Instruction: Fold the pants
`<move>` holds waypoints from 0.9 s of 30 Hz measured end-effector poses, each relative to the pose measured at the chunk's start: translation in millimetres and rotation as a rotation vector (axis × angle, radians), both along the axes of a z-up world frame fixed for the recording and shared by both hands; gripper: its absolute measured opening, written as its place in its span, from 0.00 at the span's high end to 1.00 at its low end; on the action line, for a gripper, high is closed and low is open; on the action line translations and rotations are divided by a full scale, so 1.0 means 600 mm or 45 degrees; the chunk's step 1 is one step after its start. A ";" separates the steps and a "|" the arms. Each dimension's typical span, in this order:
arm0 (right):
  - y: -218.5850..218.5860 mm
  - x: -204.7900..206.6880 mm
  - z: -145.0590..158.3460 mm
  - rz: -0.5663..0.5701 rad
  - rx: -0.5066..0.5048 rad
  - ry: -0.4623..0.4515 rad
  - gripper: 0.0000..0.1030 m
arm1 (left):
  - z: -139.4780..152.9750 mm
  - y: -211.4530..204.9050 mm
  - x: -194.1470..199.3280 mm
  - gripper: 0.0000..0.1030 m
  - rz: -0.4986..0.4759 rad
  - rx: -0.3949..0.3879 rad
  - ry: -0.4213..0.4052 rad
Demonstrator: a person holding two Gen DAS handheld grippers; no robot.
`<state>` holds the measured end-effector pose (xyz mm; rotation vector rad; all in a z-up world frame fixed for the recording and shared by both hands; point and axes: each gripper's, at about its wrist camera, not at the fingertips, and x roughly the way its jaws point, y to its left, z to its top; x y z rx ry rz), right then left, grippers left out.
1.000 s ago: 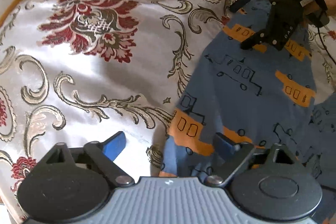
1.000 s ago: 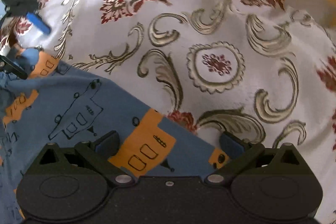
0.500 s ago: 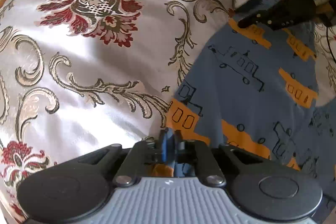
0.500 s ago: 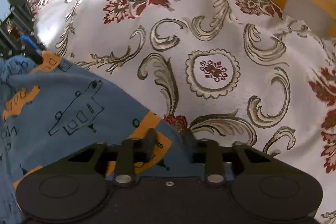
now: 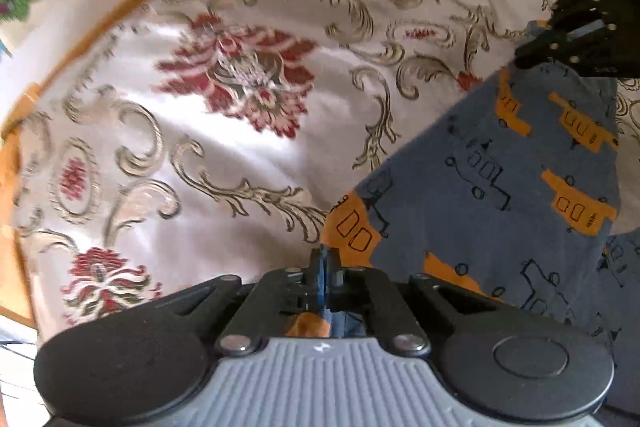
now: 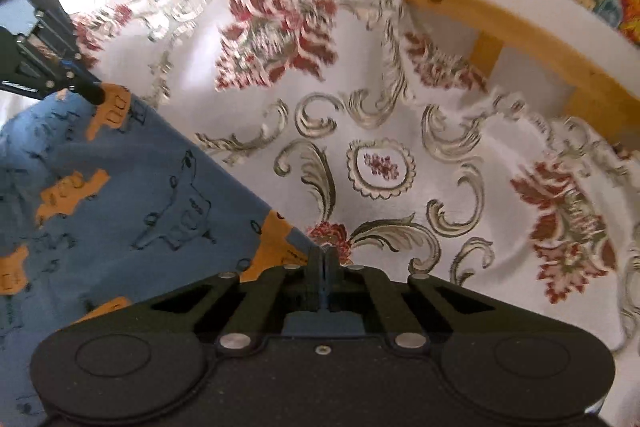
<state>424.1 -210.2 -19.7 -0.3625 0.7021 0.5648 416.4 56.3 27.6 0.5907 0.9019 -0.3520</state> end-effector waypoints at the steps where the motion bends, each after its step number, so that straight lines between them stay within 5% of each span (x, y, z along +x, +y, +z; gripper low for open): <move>1: -0.004 -0.015 0.009 -0.005 0.009 -0.022 1.00 | 0.005 -0.002 -0.011 0.99 -0.006 0.005 -0.032; 12: -0.027 -0.211 0.059 0.007 0.010 -0.137 1.00 | 0.043 -0.017 -0.162 0.99 -0.128 -0.005 -0.286; 21: -0.003 -0.401 0.076 0.051 -0.043 -0.064 1.00 | 0.021 0.004 -0.320 0.99 -0.283 0.018 -0.326; 27: 0.027 -0.522 0.040 0.061 -0.083 0.007 1.00 | -0.023 0.013 -0.402 0.99 -0.343 0.064 -0.289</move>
